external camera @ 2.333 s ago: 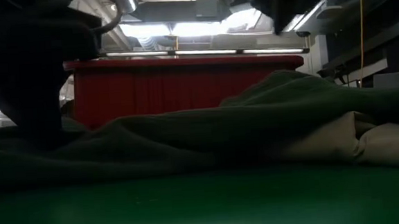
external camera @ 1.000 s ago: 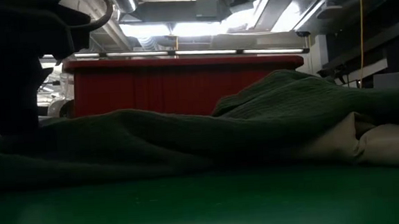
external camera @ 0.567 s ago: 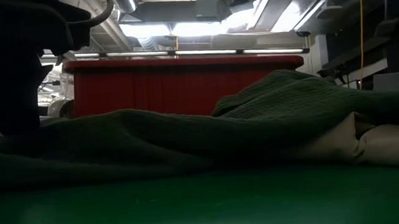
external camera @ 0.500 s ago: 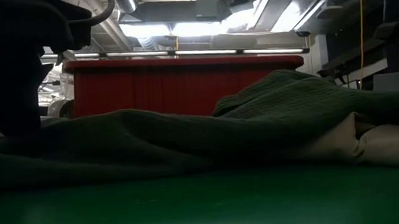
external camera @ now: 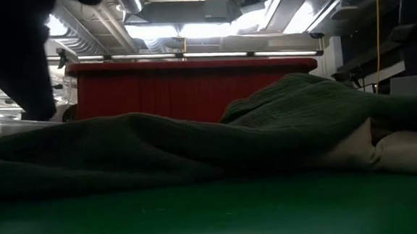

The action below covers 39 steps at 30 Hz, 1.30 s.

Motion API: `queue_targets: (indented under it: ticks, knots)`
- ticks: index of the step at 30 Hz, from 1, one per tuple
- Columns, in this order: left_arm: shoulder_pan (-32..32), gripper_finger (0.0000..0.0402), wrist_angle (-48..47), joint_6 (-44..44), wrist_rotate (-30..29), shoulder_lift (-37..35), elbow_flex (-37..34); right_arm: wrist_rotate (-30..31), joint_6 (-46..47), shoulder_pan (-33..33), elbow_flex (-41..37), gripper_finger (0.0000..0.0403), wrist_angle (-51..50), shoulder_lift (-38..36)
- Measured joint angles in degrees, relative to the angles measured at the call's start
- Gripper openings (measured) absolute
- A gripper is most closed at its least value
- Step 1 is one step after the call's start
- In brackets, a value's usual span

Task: Fold laundry
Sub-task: Fold the green polo shirt

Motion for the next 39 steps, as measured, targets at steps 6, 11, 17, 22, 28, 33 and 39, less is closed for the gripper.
queue_targets:
  ticks: [6, 11, 17, 22, 28, 33, 39]
  knots:
    - [-3.78, 0.0080, 5.28, -0.98, 0.02, 0.55, 0.01, -3.29, -0.89, 0.00, 0.12, 0.0025, -0.63, 0.00]
    - [-6.69, 0.0080, 3.82, -4.83, 0.72, 3.43, -0.01, -3.61, -1.83, 0.00, 0.13, 0.0006, -0.68, 0.00]
    - [-8.39, 0.0080, 0.49, -8.62, 7.31, 7.04, -0.01, -4.37, -2.19, 0.00, 1.73, 0.0010, -4.73, 0.00]
    - [-9.17, 0.0080, 0.00, -8.96, 9.09, 7.58, 0.15, -4.14, -4.22, 0.00, 5.90, 0.0004, -11.57, 0.00]
    - [-9.59, 0.0080, 0.72, -9.14, 8.01, 7.27, 0.22, -3.87, -6.31, 0.00, 9.50, 0.0006, -16.31, 0.00]
    - [-9.04, 0.0080, -0.10, -8.66, 1.29, 5.06, 2.76, -3.87, -6.47, 0.00, 10.27, 0.0004, -16.51, 0.00]
    - [-7.83, 0.0080, -1.19, -8.98, -2.04, 5.09, 3.11, -3.95, -6.48, 0.00, 10.27, 0.0004, -16.92, 0.00]
